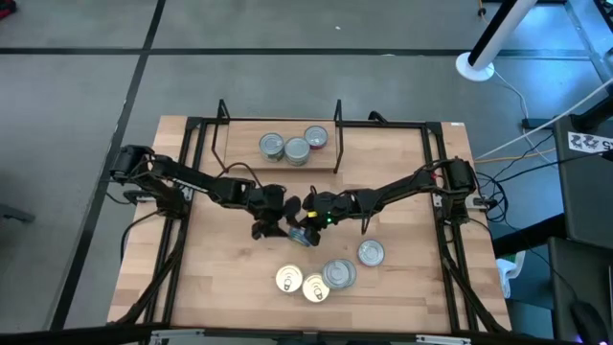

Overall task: Stack canned seafood by type on shelf
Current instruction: Put the blue tuna can on the shelf

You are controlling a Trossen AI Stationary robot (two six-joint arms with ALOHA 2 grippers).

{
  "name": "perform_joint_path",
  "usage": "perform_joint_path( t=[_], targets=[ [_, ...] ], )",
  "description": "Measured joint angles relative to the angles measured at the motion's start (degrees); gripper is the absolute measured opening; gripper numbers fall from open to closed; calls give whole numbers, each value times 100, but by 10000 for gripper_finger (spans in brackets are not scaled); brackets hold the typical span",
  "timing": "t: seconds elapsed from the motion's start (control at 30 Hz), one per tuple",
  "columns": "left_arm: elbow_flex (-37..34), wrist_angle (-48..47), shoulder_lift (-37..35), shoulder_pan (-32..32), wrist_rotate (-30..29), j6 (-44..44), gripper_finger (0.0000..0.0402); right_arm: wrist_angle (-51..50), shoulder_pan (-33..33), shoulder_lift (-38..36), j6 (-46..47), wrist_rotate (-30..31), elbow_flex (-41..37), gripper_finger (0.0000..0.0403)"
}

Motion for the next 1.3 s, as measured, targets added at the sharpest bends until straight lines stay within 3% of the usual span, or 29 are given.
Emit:
perform_joint_path(
  t=[0.37,0.53,0.7,0.93,1.3],
  targets=[
    [0,-185,-301,-35,-31,2330,241,-45,-4,0,42,0,-5,1],
    [0,-886,-897,-6,-543,3224,241,-89,-4,0,51,0,-7,1],
    [2,-651,-1305,-55,-1042,5325,241,-124,-4,0,61,0,-9,1],
    [11,-678,-1311,-308,-1165,8494,241,-133,-4,2,63,0,-7,1],
    [4,-602,-868,-689,-1285,11133,241,-131,-4,2,66,0,-8,1]
  ],
)
